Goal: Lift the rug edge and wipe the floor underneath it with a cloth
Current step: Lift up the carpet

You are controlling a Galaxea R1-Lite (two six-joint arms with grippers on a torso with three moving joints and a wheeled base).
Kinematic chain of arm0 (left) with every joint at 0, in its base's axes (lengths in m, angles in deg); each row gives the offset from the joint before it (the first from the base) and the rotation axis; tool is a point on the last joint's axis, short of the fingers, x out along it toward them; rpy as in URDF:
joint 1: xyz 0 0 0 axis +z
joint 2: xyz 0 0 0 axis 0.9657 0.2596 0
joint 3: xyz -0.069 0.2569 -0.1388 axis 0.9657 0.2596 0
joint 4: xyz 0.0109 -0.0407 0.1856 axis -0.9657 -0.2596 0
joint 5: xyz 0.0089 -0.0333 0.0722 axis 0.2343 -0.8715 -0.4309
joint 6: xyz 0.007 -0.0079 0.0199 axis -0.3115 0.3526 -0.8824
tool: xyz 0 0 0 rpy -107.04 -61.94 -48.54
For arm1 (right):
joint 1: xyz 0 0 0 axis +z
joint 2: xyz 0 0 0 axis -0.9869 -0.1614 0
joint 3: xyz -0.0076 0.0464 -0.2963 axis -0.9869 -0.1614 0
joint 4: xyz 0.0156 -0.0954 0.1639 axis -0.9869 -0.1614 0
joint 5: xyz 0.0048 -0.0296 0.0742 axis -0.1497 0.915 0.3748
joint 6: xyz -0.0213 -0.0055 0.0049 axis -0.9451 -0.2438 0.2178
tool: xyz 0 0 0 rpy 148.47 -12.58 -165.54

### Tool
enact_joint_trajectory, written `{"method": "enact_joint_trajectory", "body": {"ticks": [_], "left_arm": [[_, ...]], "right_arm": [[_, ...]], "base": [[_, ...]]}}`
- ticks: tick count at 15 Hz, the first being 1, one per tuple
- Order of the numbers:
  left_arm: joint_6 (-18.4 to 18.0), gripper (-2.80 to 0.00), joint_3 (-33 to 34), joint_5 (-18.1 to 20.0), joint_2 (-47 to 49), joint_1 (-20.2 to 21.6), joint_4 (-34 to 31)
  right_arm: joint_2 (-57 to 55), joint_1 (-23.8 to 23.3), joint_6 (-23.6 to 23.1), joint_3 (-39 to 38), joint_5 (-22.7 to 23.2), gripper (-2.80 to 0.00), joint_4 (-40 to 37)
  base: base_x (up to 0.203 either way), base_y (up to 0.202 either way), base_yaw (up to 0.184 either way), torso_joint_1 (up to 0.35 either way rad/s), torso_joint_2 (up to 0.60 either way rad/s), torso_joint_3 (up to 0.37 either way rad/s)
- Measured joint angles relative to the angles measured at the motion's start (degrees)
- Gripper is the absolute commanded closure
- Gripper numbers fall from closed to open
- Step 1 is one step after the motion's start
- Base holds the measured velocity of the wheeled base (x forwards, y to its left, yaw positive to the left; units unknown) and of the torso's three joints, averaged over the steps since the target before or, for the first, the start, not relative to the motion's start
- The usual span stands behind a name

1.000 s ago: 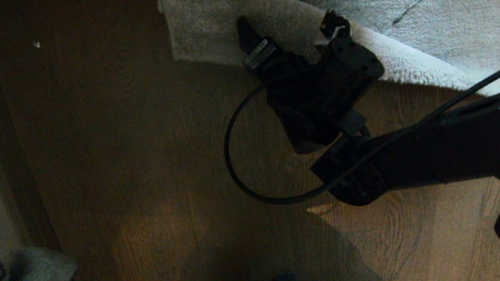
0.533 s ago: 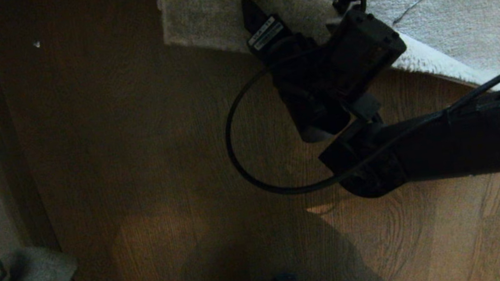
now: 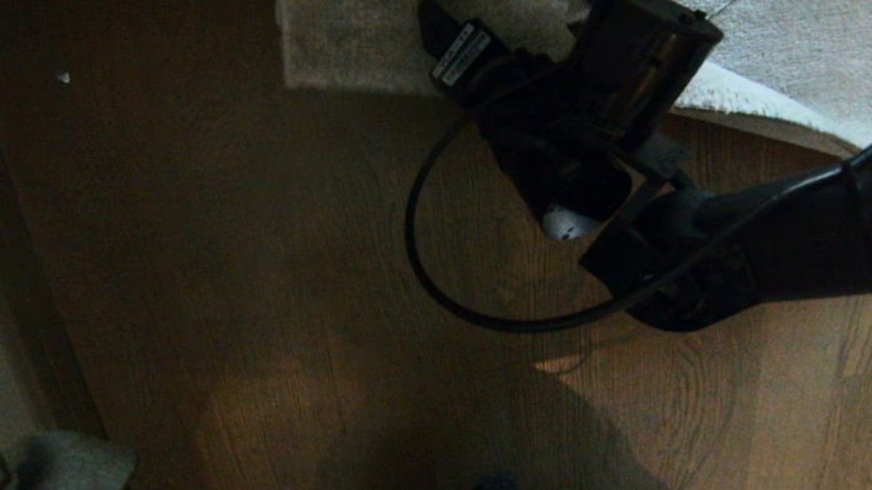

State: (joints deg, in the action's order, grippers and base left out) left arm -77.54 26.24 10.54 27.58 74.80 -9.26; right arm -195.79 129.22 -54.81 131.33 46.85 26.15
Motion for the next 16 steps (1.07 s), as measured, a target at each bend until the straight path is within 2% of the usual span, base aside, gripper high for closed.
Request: {"method": "enact_joint_trajectory", "body": {"ticks": [11,16], "left_arm": [[0.0,0.0,0.0,0.0,0.0,0.0,0.0],[0.0,0.0,0.0,0.0,0.0,0.0,0.0]], "right_arm": [[-2.1,-0.3,-0.5,1.4,-2.0,-2.8,-3.9],[-7.8,-1.1,-4.7,8.3,-2.1,-2.8,-5.1]], "base": [[0.0,0.0,0.0,0.0,0.0,0.0],[0.0,0.0,0.0,0.0,0.0,0.0]]}}
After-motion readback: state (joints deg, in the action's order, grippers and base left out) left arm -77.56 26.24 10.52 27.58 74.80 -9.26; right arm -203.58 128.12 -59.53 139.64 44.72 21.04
